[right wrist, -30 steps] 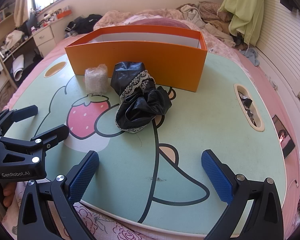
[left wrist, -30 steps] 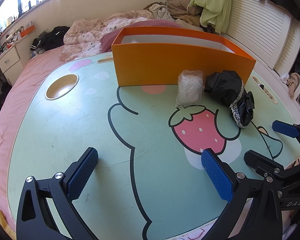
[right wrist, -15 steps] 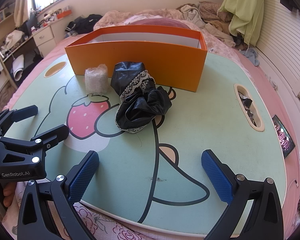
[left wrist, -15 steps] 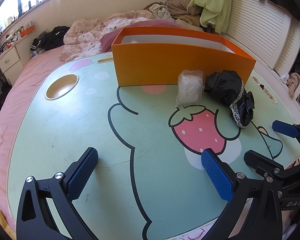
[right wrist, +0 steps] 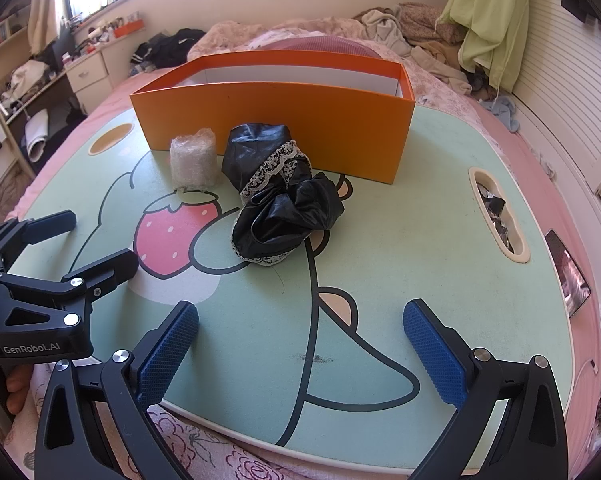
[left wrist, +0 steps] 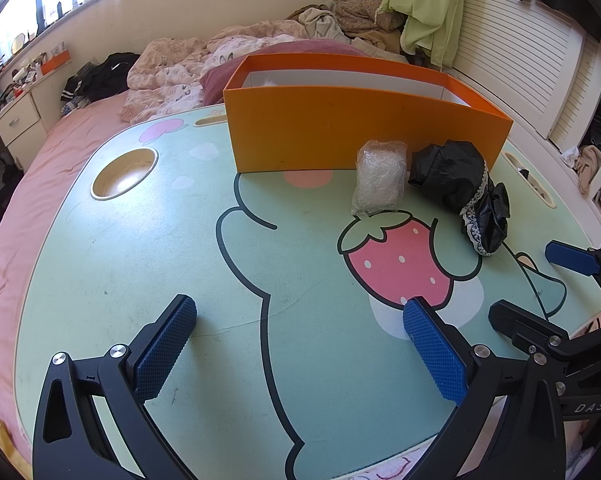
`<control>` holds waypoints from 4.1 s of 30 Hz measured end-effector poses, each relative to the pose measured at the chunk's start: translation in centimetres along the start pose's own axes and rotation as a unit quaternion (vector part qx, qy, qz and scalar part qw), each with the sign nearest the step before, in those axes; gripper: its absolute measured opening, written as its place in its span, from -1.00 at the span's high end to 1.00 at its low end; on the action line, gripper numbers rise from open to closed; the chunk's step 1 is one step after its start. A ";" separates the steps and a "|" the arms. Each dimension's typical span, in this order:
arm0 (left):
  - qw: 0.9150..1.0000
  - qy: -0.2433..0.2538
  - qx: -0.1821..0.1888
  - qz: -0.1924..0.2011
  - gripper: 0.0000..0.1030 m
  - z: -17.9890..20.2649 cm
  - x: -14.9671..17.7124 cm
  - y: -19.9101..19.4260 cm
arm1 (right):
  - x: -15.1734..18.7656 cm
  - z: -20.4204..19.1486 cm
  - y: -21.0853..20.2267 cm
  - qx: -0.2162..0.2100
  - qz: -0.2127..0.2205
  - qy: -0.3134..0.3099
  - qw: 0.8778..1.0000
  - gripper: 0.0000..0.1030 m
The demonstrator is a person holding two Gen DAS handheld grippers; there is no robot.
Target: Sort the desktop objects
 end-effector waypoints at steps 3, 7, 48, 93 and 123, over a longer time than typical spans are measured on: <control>1.000 0.000 0.000 0.000 -0.99 0.0 0.0 0.0 | 0.1 -0.1 -0.1 -0.005 0.003 0.005 1.000 -1.00; 1.000 0.000 0.000 0.000 -0.99 0.0 0.0 0.0 | -0.6 -0.1 -0.8 -0.032 0.018 0.033 0.999 -0.95; 0.998 0.037 0.047 0.009 -0.18 4.0 -7.4 2.8 | -4.5 3.6 -3.2 -0.062 0.120 0.164 0.977 0.33; 0.998 -0.054 0.024 0.032 -0.60 -1.7 -9.4 2.4 | -11.8 -1.2 2.7 -0.002 0.042 0.000 0.999 -0.46; 0.999 -0.039 -0.032 -0.008 -0.99 -1.6 0.2 -0.6 | -1.6 -2.2 0.7 0.011 -0.026 0.007 1.000 -1.00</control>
Point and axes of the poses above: each gripper's, at about its wrist camera, not at the fingertips, and y roughly the way its jaws point, z to its right, x to its underside, the point moved 10 cm from there along y, roughly the way its jaws point, and after that the axes turned 7 degrees about x, right-handed, at the moved point
